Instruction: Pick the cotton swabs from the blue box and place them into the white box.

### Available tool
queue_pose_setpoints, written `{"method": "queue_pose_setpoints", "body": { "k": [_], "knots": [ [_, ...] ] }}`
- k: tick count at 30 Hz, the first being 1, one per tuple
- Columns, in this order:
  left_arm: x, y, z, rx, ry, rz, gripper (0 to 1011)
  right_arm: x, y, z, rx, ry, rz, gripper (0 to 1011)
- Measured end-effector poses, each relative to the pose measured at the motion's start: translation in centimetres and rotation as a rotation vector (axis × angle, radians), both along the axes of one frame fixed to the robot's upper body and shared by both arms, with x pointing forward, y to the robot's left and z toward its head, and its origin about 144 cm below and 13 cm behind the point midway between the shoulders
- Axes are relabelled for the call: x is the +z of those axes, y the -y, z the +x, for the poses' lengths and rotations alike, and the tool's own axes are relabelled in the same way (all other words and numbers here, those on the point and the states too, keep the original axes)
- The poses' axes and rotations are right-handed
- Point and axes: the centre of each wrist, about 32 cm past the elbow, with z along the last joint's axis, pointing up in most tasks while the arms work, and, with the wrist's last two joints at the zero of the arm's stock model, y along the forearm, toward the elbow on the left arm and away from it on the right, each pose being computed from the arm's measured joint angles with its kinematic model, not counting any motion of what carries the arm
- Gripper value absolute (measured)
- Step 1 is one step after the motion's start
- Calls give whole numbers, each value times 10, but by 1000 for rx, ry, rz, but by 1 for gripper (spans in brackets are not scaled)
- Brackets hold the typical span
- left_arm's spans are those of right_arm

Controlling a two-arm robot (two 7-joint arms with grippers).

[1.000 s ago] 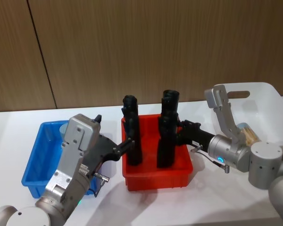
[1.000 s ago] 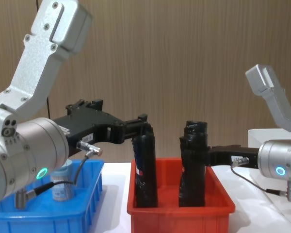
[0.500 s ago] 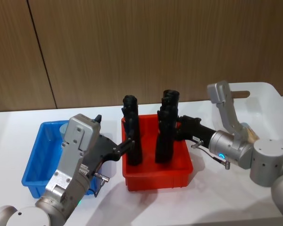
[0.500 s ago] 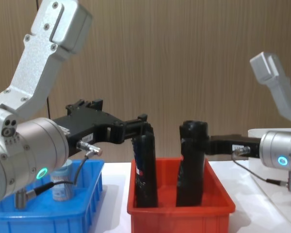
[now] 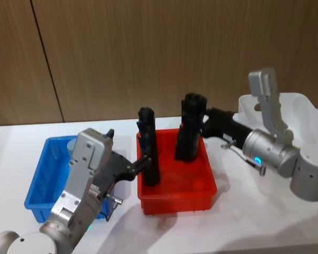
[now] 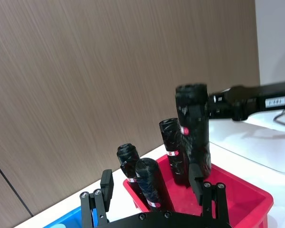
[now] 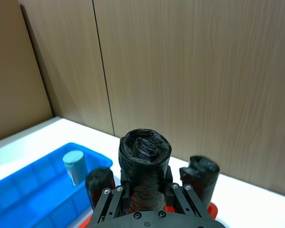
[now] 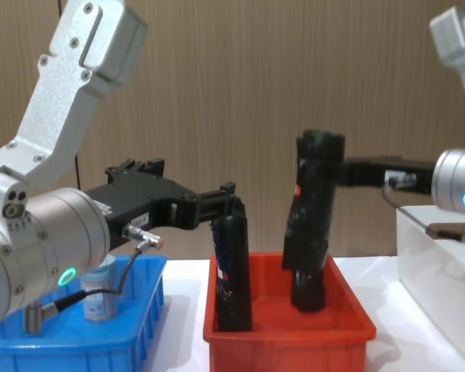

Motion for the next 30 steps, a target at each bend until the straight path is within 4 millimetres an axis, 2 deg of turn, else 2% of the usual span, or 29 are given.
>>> {"method": "queue_pose_setpoints", "body": {
  "k": [16, 30],
  "knots": [
    [0, 0, 0, 0, 0, 0, 1004, 47, 10, -25, -115, 119, -4, 356],
    [0, 0, 0, 0, 0, 0, 1004, 64, 35, -35, -294, 153, -72, 356]
  ]
}}
